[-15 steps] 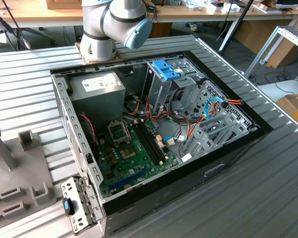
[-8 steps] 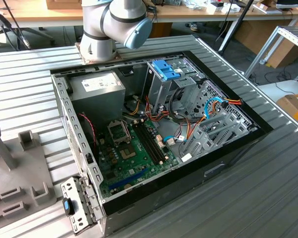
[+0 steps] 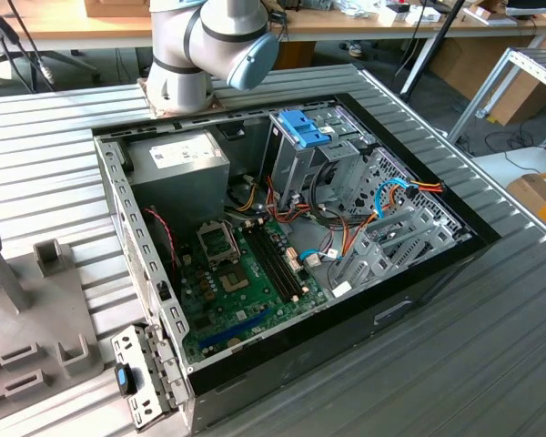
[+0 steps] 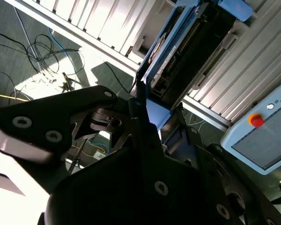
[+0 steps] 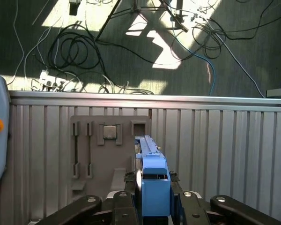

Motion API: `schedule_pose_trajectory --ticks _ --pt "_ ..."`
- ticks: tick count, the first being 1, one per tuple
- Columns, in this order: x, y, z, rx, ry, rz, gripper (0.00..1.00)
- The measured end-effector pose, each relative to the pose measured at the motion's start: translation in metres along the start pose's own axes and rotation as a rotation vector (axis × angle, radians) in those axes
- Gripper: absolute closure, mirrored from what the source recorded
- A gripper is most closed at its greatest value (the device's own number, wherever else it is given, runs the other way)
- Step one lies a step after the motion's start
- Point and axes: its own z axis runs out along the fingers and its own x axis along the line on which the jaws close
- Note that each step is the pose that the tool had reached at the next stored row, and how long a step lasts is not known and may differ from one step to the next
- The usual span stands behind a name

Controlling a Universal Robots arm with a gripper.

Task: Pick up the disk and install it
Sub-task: 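Pick up the disk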

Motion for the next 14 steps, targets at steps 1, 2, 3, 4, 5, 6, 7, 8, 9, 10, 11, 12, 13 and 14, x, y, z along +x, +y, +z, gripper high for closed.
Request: schedule_pose_trajectory --ticks 1,2,3,4,5,6,7,8,9,10,11,12,13,14 --pt "-0.0001 0.0000 -0.0008 -0.0001 0.0000 0.000 0.63" --pt "0.0000 0.0000 -0.0007 0.0002 -0.0001 0.000 0.63" --pt "0.0000 0.0000 -0.0008 0.0002 -0.0001 0.000 0.63" --pt "0.0000 0.0000 -0.0008 0.0002 -0.0001 0.000 0.63" --pt "0.0000 0.0000 -0.0009 0.0002 -0.0001 0.000 0.63" --pt "-0.0001 -0.0008 -0.0009 0.0002 -0.0002 0.000 0.63" --pt "0.0000 -0.0027 -0.0012 0.0002 -0.0001 0.000 0.63" --pt "0.0001 -0.0041 -0.0013 0.0001 -0.0001 0.000 0.63" --pt "0.0001 -0.0056 -0.0013 0.0002 -0.0001 0.000 0.63" --pt "0.0002 -0.0077 -0.0013 0.0002 -0.0001 0.000 0.63" --pt "0.0002 -0.0099 -0.0013 0.0002 -0.0001 0.000 0.63" --pt "0.0003 -0.0132 -0.0013 0.0001 -0.0001 0.000 0.63" --pt "0.0003 -0.0159 -0.0012 0.0002 -0.0001 0.000 0.63" --pt "0.0004 -0.0191 -0.0012 0.0002 -0.0002 0.000 0.63"
